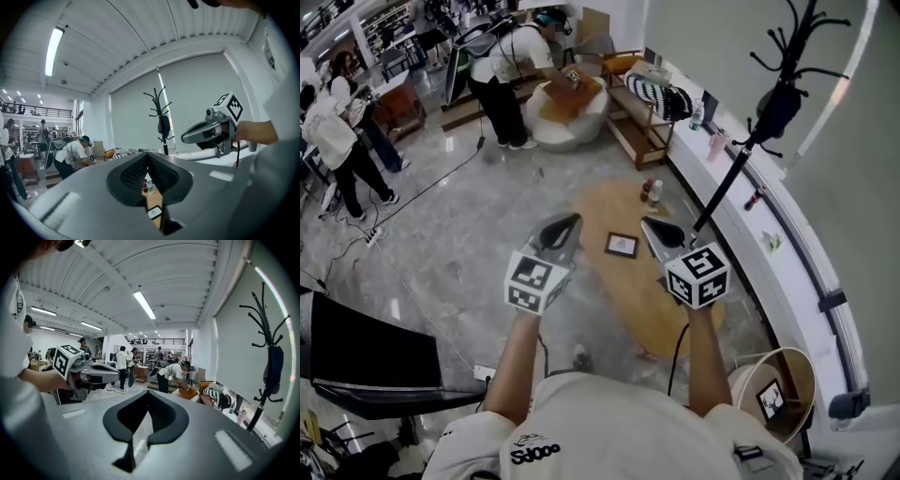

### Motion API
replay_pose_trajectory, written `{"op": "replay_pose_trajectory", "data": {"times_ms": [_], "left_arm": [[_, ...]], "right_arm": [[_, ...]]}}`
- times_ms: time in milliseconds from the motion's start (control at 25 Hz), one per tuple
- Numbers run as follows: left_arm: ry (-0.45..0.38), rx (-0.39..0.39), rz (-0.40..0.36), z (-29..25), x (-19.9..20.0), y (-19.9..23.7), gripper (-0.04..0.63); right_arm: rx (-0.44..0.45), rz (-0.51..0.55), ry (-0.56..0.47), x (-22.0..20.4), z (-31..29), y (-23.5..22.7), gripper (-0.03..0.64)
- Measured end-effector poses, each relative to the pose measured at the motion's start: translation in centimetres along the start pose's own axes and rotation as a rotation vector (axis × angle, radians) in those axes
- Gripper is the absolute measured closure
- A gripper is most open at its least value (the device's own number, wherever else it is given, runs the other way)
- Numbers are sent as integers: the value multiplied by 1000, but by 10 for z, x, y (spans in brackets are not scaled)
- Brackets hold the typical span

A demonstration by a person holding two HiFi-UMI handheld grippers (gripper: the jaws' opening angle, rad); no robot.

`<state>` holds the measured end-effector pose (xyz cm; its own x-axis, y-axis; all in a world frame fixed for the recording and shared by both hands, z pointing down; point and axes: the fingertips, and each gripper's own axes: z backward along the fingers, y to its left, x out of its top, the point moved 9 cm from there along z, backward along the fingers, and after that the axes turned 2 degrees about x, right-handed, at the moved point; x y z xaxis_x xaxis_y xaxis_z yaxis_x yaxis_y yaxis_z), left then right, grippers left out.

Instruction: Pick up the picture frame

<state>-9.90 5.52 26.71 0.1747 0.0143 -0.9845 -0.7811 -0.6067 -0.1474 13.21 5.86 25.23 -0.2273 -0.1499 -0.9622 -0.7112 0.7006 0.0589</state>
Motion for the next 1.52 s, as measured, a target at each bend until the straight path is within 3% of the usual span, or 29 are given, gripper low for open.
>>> {"op": "replay_pose_trajectory", "data": {"times_ms": [880, 1160, 1520], "left_arm": [[13, -35, 8, -47, -29, 116, 586], [26, -47, 4, -52, -33, 148, 586], [52, -77, 27, -73, -51, 159, 586]], "right_arm": [[7, -80, 7, 10, -121, -27, 614], [-18, -22, -1, 19, -155, -24, 614], [-36, -17, 22, 8, -175, -33, 614]]}}
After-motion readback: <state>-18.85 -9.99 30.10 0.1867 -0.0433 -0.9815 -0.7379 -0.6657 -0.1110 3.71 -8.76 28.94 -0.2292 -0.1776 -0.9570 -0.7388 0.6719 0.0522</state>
